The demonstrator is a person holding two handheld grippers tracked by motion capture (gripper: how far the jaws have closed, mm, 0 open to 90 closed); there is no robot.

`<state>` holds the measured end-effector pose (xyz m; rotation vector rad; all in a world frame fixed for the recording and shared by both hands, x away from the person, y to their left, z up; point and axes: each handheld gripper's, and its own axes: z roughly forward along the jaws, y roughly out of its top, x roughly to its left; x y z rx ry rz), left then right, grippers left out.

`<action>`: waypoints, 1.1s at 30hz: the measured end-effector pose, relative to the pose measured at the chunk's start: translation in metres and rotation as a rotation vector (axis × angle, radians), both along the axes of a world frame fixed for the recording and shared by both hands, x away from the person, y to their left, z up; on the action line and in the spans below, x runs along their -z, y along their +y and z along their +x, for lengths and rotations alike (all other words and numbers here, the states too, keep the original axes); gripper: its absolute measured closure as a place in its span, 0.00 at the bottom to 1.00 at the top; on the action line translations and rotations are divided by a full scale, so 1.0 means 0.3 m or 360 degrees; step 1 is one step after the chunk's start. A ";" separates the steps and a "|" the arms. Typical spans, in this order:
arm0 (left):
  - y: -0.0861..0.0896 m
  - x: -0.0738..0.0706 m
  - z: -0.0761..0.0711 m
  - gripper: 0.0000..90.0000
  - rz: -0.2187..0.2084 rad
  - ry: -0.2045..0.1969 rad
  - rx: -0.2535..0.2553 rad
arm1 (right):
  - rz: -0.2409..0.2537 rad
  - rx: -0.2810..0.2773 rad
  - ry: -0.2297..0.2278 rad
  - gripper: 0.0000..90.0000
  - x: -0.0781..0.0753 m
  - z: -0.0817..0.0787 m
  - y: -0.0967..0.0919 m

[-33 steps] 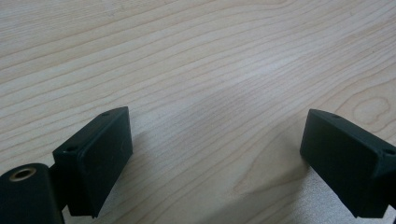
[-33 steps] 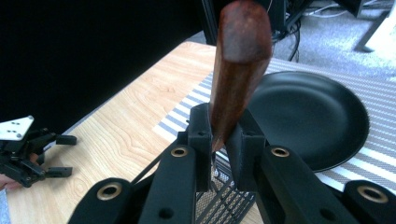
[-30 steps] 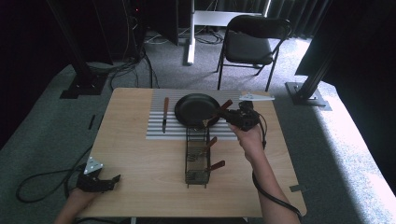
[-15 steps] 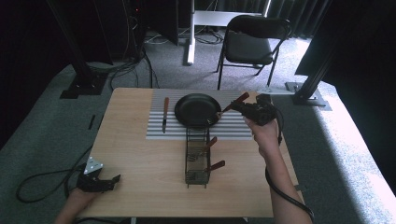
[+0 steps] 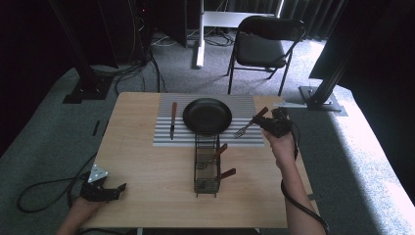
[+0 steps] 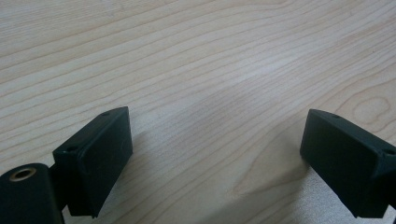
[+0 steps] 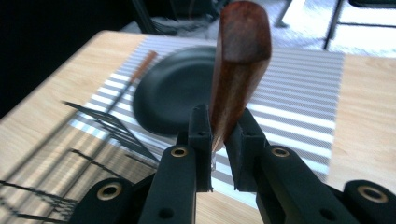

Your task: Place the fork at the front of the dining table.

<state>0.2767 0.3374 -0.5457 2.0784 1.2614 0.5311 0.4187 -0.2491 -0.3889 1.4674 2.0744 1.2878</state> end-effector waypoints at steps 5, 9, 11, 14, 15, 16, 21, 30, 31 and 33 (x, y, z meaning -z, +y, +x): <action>0.000 0.000 0.000 0.10 0.0000 0.0000 0.0000 | -0.0129 0.0057 0.0054 0.90 0.049 0.019 0.000; 0.000 0.000 0.000 0.10 0.0001 0.0000 0.0001 | -0.0203 0.0098 0.0108 0.90 0.081 0.048 0.018; 0.000 0.000 0.000 0.10 0.0001 0.0000 0.0001 | -0.0247 0.0120 0.0127 0.90 0.092 0.063 0.028; 0.000 0.000 0.000 0.10 0.0000 0.0000 0.0000 | -0.0269 0.0157 0.0149 0.90 0.104 0.086 0.045; 0.000 0.000 0.000 0.10 0.0000 0.0000 0.0001 | -0.0269 0.0171 0.0155 0.90 0.102 0.097 0.051; 0.000 0.000 0.000 0.10 0.0000 0.0000 0.0000 | -0.0270 0.0177 0.0152 0.90 0.103 0.105 0.056; 0.000 0.000 0.000 0.10 0.0000 0.0000 0.0000 | -0.0257 0.0240 0.0150 0.90 0.107 0.175 0.087; 0.000 0.000 0.000 0.10 0.0000 0.0000 0.0000 | -0.0304 0.0349 0.0250 0.90 0.139 0.350 0.161; 0.000 0.000 0.000 0.10 0.0000 0.0000 0.0000 | -0.0304 0.0349 0.0250 0.90 0.139 0.350 0.161; 0.000 0.000 0.000 0.10 0.0001 -0.0001 0.0000 | -0.0336 0.0370 0.0304 0.90 0.163 0.413 0.184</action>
